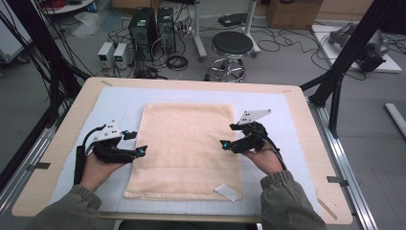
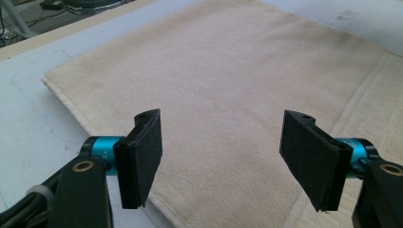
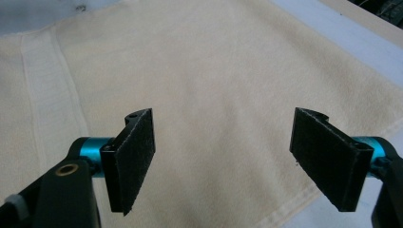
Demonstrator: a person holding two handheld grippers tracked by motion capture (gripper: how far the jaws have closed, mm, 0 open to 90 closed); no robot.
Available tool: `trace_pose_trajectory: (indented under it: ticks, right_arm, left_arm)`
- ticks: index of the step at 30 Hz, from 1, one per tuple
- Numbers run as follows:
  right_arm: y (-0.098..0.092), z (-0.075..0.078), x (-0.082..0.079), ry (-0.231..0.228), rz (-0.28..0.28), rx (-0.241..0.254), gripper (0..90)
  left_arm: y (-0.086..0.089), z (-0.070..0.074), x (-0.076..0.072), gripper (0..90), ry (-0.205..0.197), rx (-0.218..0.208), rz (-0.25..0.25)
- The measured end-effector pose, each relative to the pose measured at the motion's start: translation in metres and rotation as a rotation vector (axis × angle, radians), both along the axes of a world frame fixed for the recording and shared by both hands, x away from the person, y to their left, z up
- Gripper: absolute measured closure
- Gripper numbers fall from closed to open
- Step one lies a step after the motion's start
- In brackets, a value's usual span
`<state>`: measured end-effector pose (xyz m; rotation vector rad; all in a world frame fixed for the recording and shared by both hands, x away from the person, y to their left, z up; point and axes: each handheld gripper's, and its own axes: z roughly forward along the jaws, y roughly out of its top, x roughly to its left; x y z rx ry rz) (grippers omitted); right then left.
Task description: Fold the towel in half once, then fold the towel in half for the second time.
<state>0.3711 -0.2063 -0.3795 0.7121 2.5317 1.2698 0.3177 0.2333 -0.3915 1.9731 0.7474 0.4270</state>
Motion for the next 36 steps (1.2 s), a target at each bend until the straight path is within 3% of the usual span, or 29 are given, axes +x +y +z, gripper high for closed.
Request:
trace_pose_trajectory:
  ticks: [11,20,25,30,36]
  right_arm:
    - [-0.001,-0.001,0.003,0.010,0.003,-0.006,22.8]
    - [0.002,-0.004,0.005,0.014,0.008,-0.015,22.8]
    - [0.000,-0.001,0.005,0.008,0.002,-0.014,22.8]
    - [-0.004,0.005,0.010,0.005,-0.012,-0.022,22.9]
    - [-0.003,0.014,0.029,-0.011,-0.026,-0.033,23.0]
  left_arm:
    - [0.004,-0.001,0.004,31.4,0.019,-0.030,0.008]
    - [0.004,-0.003,0.007,30.7,0.026,-0.008,0.009]
    - [0.006,-0.003,0.010,31.6,0.036,-0.020,0.019]
    - [0.009,0.008,0.019,33.0,0.024,-0.018,0.026]
    - [0.014,0.027,0.044,33.1,0.002,-0.019,0.062]
